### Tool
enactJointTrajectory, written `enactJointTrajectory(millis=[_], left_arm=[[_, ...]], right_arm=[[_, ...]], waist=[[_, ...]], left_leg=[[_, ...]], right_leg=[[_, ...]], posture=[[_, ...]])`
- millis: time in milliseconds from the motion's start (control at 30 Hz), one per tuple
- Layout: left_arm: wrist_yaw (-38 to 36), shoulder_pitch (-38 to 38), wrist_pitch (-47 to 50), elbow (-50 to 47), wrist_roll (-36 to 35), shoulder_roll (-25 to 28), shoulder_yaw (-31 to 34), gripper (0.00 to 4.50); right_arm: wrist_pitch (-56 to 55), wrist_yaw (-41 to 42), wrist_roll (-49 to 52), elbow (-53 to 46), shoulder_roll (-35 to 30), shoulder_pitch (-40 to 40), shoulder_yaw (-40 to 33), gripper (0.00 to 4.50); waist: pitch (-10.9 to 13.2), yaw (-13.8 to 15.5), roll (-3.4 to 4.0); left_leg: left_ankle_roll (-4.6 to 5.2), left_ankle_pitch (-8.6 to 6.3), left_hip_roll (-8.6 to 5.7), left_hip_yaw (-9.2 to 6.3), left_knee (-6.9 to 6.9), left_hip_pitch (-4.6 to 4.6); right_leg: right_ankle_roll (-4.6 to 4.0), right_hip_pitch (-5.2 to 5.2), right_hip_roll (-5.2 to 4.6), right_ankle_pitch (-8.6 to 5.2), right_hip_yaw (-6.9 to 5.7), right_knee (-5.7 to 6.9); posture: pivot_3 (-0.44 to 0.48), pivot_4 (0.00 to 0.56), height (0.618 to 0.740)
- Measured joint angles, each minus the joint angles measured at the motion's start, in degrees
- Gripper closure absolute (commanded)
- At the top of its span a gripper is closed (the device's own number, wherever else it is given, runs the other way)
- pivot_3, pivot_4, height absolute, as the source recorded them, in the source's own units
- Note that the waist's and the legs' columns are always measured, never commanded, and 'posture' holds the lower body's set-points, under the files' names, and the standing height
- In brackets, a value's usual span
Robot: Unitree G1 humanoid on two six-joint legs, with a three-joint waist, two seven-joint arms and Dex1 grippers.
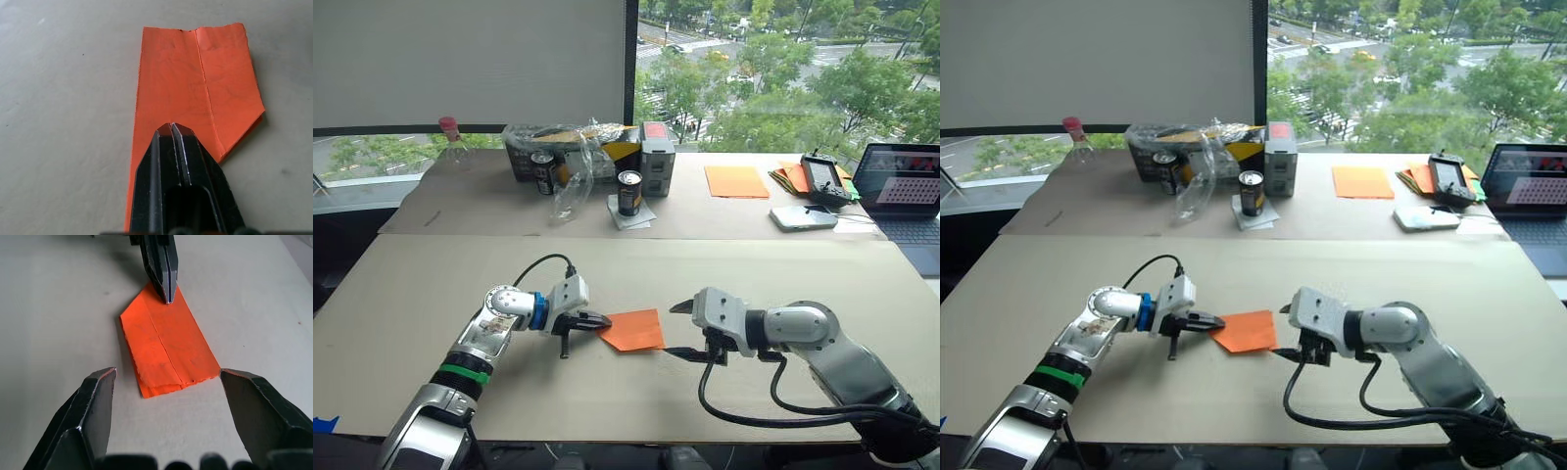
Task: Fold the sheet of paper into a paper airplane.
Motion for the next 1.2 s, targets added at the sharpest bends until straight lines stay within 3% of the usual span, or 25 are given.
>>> enactJointTrajectory(millis=[333,1200], left_arm=[[0.0,0.2,-0.6,-0.5,0.4,0.5,-0.1,4.48],[-1.9,-2.5,-2.1,2.5,2.0,0.5,-0.7,4.48]], right_arm=[[-21.4,-2.0,-8.3,12.1,5.0,-3.4,2.0,0.77],[-32.6,-1.0,-13.1,18.0,5.7,-4.4,2.7,0.77]], waist=[[0.0,-0.1,0.00],[0.0,0.0,0.01]], left_leg=[[0.00,0.00,0.02,-0.01,0.00,0.01],[0.00,0.00,0.02,0.00,0.00,0.06]], right_leg=[[-0.01,-0.02,0.03,0.01,0.02,0.03],[-0.02,0.01,0.03,0.01,0.02,0.09]], posture=[[0.000,0.150,0.732],[0.000,0.150,0.732]])
